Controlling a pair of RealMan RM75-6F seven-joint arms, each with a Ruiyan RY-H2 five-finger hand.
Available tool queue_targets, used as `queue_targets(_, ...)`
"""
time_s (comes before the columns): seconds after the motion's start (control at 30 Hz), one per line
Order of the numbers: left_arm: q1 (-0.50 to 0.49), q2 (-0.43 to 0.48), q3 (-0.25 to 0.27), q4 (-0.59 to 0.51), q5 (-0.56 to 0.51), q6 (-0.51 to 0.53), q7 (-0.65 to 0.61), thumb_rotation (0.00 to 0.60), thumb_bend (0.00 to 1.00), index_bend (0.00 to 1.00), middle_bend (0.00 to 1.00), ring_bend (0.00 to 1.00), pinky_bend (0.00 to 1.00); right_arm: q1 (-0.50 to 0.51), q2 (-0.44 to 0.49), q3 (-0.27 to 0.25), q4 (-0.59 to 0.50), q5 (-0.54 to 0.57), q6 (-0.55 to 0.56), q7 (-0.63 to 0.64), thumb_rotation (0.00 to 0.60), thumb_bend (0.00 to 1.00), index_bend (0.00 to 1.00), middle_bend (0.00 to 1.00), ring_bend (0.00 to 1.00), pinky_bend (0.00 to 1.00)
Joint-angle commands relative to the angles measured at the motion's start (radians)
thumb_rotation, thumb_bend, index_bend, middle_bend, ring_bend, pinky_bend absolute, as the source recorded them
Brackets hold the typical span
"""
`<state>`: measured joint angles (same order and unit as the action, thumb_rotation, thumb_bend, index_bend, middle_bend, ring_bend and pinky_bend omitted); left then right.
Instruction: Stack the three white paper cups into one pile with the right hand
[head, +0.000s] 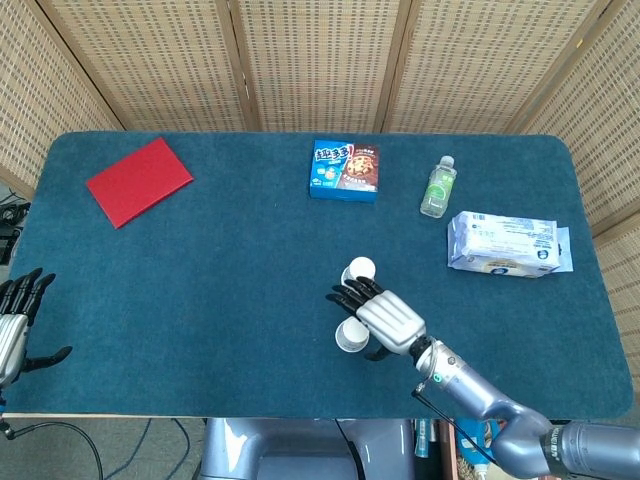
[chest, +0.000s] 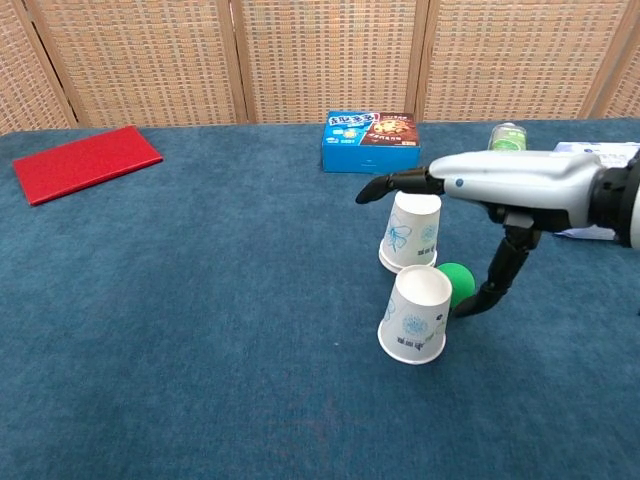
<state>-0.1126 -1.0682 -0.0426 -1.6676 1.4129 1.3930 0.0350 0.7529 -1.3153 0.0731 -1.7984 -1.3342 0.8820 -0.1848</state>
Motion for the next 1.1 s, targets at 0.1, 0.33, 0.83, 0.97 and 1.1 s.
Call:
queue_targets(0.1, 0.0, 0.0, -0.001, 0.003, -0.002, -0.001, -0.004, 0.6, 0.15, 0.0, 0.0, 0.0, 0.0, 0.007, -0.082, -0.007, 0.066, 0.014, -0.016, -0.021, 0.6, 0.0, 0.17, 0.19, 0.04, 0.17)
queue_targets(0.33, -0.001, 0.002, -0.004, 0.006, -0.009, -0.003, -0.011, 0.6, 0.15, 0.0, 0.0, 0.0, 0.0, 0.017, -0.137, -0.006, 0.125, 0.051, -0.026, -0.072, 0.6, 0.03, 0.2, 0.29, 0.2, 0.26)
queue_targets(0.83, -0.003, -0.003, -0.003, 0.006, -0.014, -0.007, 0.001, 0.6, 0.15, 0.0, 0.0, 0.0, 0.0, 0.004, -0.182, -0.018, 0.202, 0.053, 0.005, -0.119, 0.6, 0.37, 0.36, 0.47, 0.36, 0.57)
queue_targets(0.97, -0.004, -0.005, -0.003, 0.004, -0.014, -0.007, 0.006, 0.6, 0.15, 0.0, 0.0, 0.0, 0.0, -0.005, -0.188, -0.021, 0.22, 0.02, 0.025, -0.092, 0.6, 0.42, 0.42, 0.53, 0.4, 0.61)
queue_targets(1.1, -0.005, -0.007, -0.003, 0.002, -0.016, -0.009, 0.012, 0.6, 0.15, 0.0, 0.0, 0.0, 0.0, -0.013, -0.188, -0.027, 0.228, -0.021, 0.041, -0.051, 0.6, 0.46, 0.43, 0.55, 0.41, 0.62)
